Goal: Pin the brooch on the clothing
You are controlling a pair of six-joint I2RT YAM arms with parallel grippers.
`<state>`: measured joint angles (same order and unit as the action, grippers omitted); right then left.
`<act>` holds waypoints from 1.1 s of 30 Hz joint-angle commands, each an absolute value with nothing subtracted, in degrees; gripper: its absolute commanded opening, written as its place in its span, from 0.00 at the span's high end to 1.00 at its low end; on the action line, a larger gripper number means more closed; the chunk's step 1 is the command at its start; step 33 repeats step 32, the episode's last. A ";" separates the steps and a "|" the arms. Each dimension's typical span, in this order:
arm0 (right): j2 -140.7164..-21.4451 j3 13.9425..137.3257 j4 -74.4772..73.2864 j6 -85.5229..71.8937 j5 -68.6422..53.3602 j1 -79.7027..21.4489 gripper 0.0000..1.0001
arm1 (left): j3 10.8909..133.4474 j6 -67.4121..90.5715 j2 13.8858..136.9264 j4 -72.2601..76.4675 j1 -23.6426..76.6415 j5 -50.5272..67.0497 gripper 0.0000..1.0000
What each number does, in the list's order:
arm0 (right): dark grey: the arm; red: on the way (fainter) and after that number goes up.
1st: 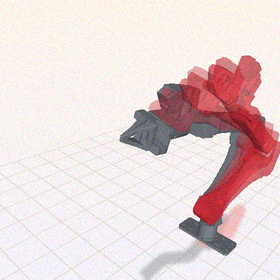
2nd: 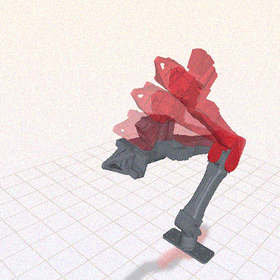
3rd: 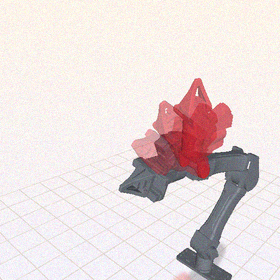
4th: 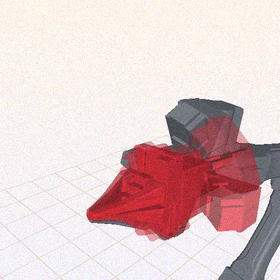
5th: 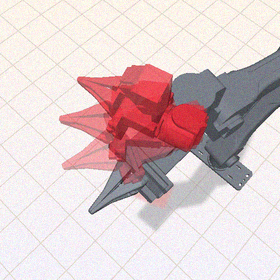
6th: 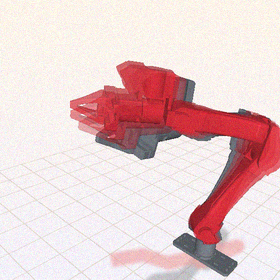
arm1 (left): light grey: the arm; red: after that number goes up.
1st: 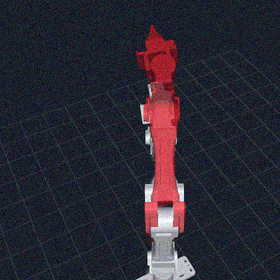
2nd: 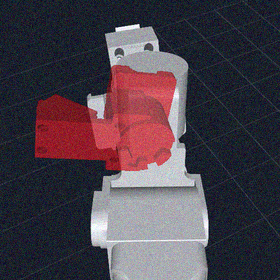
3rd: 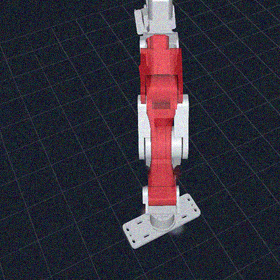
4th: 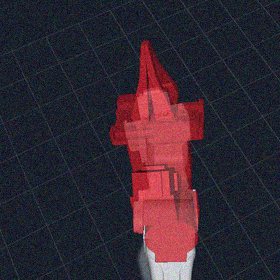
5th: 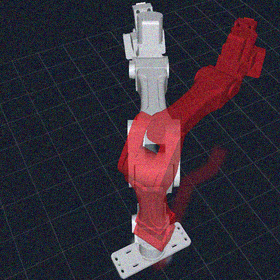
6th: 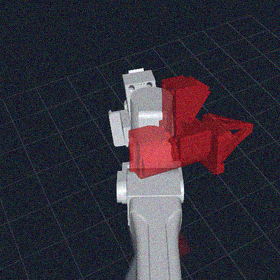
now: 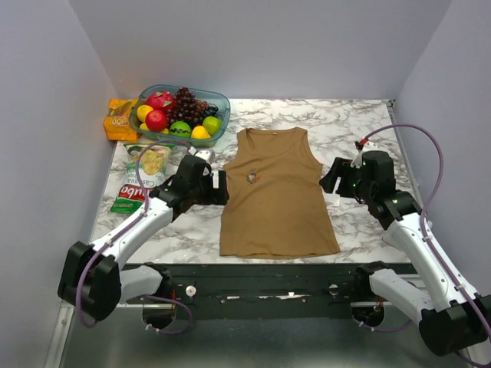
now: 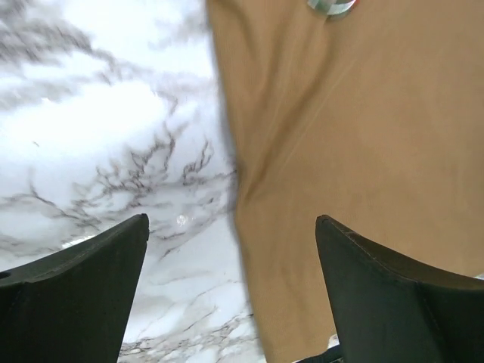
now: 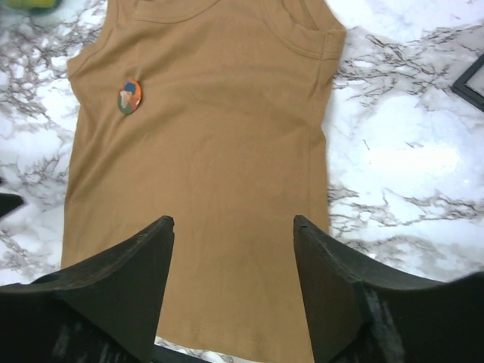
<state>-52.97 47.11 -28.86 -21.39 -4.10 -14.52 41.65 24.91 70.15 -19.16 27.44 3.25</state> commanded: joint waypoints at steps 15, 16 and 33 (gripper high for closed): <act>-37.90 51.60 -33.32 -19.25 10.01 -12.57 0.20 | 55.39 9.14 50.73 -18.91 14.94 3.97 0.01; -35.18 49.85 -32.53 -18.99 10.72 -12.57 0.20 | 54.59 8.88 48.02 -17.85 14.94 3.00 0.01; -28.83 45.62 -28.48 -15.29 14.06 -12.48 0.17 | 49.66 11.16 41.40 -14.60 14.94 -6.42 0.01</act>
